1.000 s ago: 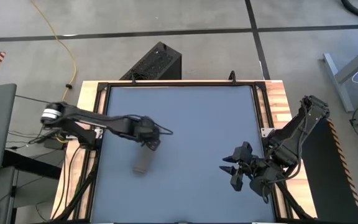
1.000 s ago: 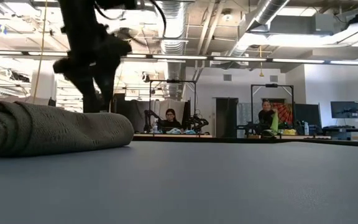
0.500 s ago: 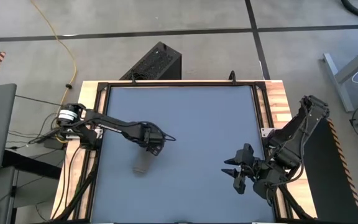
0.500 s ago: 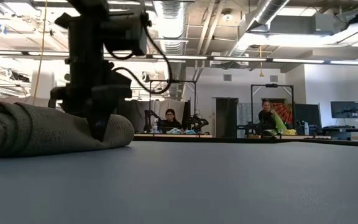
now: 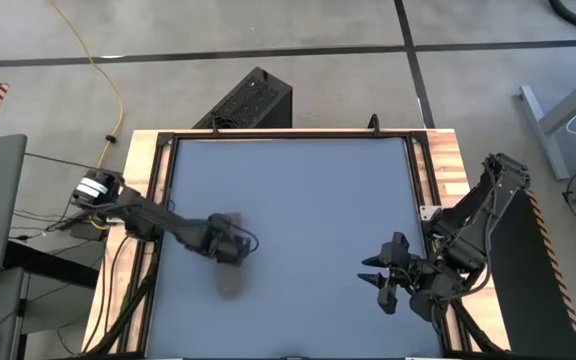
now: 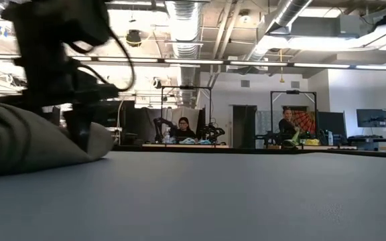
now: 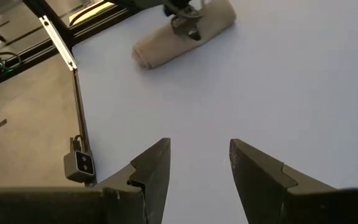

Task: Roll towel
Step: Roll the grey towel

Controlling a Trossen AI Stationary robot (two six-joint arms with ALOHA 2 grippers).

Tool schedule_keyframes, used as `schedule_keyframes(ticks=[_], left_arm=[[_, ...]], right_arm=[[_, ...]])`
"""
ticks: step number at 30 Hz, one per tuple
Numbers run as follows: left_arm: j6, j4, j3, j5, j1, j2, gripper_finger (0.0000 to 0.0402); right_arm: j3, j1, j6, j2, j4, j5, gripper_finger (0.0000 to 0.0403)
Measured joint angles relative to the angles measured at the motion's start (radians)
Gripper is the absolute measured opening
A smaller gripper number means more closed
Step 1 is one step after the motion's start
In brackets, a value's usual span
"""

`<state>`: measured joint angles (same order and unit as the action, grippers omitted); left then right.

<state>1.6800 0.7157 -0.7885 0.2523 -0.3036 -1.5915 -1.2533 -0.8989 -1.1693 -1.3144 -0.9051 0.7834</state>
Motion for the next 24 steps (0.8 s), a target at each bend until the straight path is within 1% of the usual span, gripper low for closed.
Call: schedule_keyframes(ticks=[7, 10, 14, 17, 20, 24], left_arm=[[0.278, 0.003, 0.006, 0.026, -0.222, 0.0, 0.0254], [0.342, -0.014, 0.006, 0.037, -0.305, -0.001, 0.0254], [0.373, -0.02, -0.005, 0.04, -0.391, -0.002, 0.0254], [0.375, -0.018, -0.019, 0.038, -0.431, -0.003, 0.0254], [0.377, -0.001, -0.029, 0.032, -0.444, -0.004, 0.0254], [0.337, 0.004, -0.029, 0.033, -0.442, -0.004, 0.0254]], right_arm=[[0.0, 0.0, 0.0, 0.0, 0.0, 0.0, 0.0191], [0.0, 0.001, 0.0, 0.0, 0.0, 0.001, 0.0191], [0.0, 0.012, 0.001, 0.0, 0.001, 0.001, 0.0191], [0.0, 0.023, 0.001, 0.0, 0.002, 0.002, 0.0191], [0.0, 0.033, 0.001, 0.0, 0.002, 0.004, 0.0191], [0.0, 0.043, 0.001, 0.0, 0.011, 0.004, 0.0191]])
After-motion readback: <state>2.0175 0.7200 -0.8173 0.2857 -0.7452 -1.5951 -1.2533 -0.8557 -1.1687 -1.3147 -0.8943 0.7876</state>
